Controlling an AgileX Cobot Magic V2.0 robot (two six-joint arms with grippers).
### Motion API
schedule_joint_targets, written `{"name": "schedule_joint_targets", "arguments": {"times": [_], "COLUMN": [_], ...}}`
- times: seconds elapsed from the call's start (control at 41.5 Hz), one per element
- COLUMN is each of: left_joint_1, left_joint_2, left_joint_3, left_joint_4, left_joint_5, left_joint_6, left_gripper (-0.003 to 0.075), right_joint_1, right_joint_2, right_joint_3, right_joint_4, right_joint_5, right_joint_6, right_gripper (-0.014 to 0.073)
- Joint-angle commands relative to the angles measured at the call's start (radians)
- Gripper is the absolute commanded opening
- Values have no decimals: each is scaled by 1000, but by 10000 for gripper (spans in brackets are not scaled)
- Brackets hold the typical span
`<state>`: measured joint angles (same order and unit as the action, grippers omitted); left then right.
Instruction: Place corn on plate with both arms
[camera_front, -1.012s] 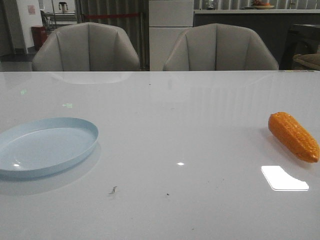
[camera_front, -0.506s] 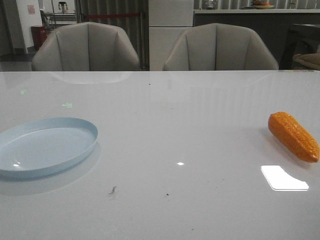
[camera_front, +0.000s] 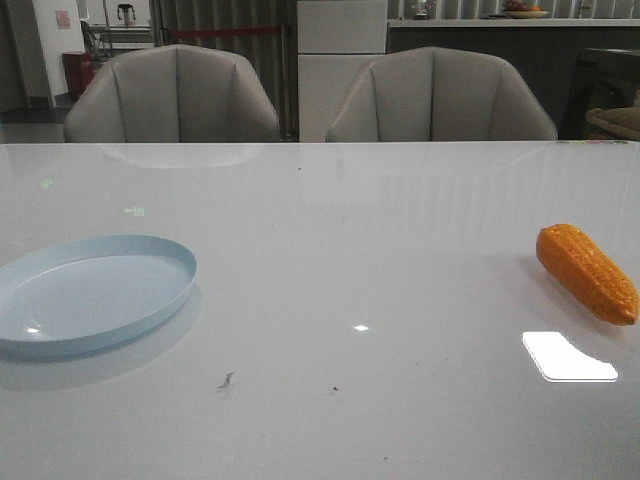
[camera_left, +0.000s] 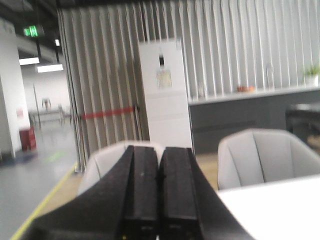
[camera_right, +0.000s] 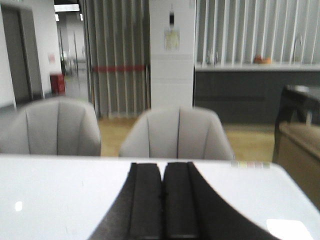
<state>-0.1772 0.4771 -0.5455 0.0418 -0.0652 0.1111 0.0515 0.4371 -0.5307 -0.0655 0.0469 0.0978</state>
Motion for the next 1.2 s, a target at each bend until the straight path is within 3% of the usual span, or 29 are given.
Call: {"name": "schedule_joint_targets", "arguments": {"times": [0.0, 0.313, 0.482, 0.602, 0.723, 0.771, 0.915, 1.18], "left_joint_1": [-8, -8, -8, -8, -8, -8, -8, 17], "left_joint_2": [123, 398, 483, 500, 501, 505, 518, 522], "left_joint_3": [-49, -49, -49, -49, -49, -49, -49, -103], "left_joint_4": [-1, -1, -8, -42, -42, -42, -42, -139], "left_joint_5": [-52, -2, -2, 0, 0, -6, 28, 231], "left_joint_6": [-6, -6, -6, -6, -6, -6, -6, -6], "left_gripper": [89, 91, 182, 303, 377, 377, 371, 372], "right_joint_1": [-5, -5, -5, -5, -5, -5, -5, -5], "right_joint_2": [112, 394, 472, 485, 485, 485, 485, 485], "right_joint_3": [-37, -37, -37, -37, -37, -37, -37, -37], "right_joint_4": [-26, -26, -26, -26, -26, -26, -26, -26], "right_joint_5": [-47, -47, -54, -54, -53, -53, -54, -53], "right_joint_6": [-5, -5, -5, -5, -5, -5, -5, -5], "right_gripper": [57, 57, 69, 199, 495, 547, 557, 557]}}
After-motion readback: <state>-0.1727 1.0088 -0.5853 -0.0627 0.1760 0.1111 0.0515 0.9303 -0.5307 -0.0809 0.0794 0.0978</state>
